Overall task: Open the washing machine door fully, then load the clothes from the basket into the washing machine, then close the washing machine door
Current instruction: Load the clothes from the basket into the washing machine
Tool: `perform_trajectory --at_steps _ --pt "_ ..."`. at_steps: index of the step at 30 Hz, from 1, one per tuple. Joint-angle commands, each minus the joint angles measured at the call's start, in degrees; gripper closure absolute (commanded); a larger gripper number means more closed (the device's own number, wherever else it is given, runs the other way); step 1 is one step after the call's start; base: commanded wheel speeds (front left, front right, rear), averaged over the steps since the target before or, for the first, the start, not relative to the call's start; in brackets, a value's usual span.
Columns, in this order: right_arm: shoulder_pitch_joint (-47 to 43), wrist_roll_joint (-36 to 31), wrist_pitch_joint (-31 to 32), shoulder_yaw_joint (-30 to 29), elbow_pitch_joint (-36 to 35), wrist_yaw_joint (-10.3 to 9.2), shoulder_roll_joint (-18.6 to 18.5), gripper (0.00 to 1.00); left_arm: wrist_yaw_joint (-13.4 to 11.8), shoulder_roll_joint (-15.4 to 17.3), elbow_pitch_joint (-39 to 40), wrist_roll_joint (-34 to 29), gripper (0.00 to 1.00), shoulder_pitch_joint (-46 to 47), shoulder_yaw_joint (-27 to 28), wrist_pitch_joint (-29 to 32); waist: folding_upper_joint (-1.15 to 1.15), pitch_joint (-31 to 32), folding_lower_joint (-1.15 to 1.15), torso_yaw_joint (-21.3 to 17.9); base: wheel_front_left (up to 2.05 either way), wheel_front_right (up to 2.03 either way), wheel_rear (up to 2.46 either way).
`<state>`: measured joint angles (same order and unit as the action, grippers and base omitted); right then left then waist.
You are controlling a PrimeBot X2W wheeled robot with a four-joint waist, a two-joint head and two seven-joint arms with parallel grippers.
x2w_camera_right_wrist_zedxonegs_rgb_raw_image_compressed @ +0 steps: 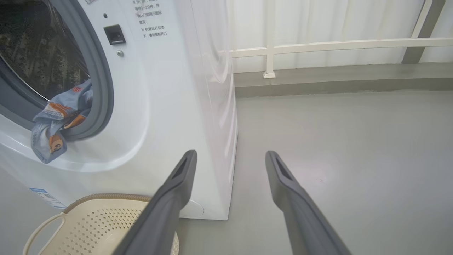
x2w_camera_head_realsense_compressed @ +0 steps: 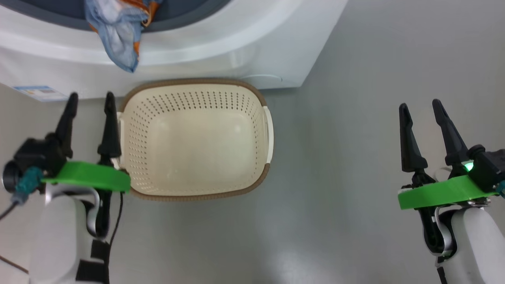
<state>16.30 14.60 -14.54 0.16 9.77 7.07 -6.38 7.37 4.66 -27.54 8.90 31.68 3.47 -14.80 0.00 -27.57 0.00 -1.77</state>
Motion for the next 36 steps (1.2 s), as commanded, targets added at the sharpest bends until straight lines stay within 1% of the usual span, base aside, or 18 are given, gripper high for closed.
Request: perform_trajectory --at_steps 1,2,5,17,28,29,30,31,34,35,36 --pt "1.08 -0.21 -0.46 1.86 -1.62 0.42 0.07 0.00 0.12 2.37 -0.90 0.43 0.00 2.88 1.49 -0.20 0.00 -4.08 0.00 -1.11 0.00 0.00 0.00" --pt "1.08 -0.21 -0.46 1.86 -1.62 0.42 0.07 0.00 0.12 2.37 -0.90 0.43 0.00 2.88 1.49 -0.20 0.00 -4.08 0.00 -1.11 0.00 0.00 0.00" --pt "2.01 -0.14 -0.46 2.49 -1.70 0.42 0.35 0.00 0.12 3.29 -4.29 0.30 0.00 6.65 1.80 -0.20 0.00 -5.42 0.00 -1.95 0.00 0.00 0.00" --pt "3.62 0.02 -0.46 3.65 -2.04 0.42 1.30 0.00 0.12 7.88 -15.05 0.15 0.00 18.74 2.19 -0.20 0.00 -8.79 0.00 -5.26 0.00 0.00 0.00" --pt "4.62 0.20 -0.46 5.14 -2.22 0.42 2.32 0.00 0.12 10.89 -21.95 -0.03 0.00 25.48 1.71 -0.20 0.00 -10.22 0.00 -7.99 0.00 0.00 0.00" --pt "4.64 0.25 -0.46 5.23 -2.20 0.42 2.41 0.00 0.12 11.13 -22.39 0.11 0.07 25.76 1.69 -0.20 0.00 -10.24 0.00 -8.24 0.00 0.00 0.00" --pt "4.66 0.31 -0.46 5.32 -2.18 0.42 2.49 0.00 0.12 11.42 -22.82 0.20 0.17 25.99 1.60 -0.20 0.00 -10.25 0.00 -8.53 0.00 0.00 0.00" --pt "4.65 0.35 -0.46 5.36 -2.20 0.42 2.58 0.00 0.12 11.68 -23.17 0.27 0.34 26.22 1.48 -0.20 0.00 -10.28 0.00 -8.75 0.00 0.00 0.00" --pt "4.61 0.40 -0.46 5.30 -2.34 0.42 2.79 0.00 0.12 12.23 -24.01 0.52 0.67 26.97 1.33 -0.20 0.00 -10.39 0.00 -9.18 0.00 0.00 0.00" --pt "4.59 0.41 -0.46 5.27 -2.37 0.42 2.85 0.00 0.12 12.34 -24.20 0.64 0.80 27.27 1.34 -0.20 0.00 -10.42 0.00 -9.28 0.00 0.00 0.00" --pt "4.58 0.41 -0.46 5.23 -2.39 0.42 2.90 0.00 0.12 12.39 -24.21 0.83 0.97 27.58 1.32 -0.20 0.00 -10.46 0.00 -9.35 0.00 0.00 0.00"
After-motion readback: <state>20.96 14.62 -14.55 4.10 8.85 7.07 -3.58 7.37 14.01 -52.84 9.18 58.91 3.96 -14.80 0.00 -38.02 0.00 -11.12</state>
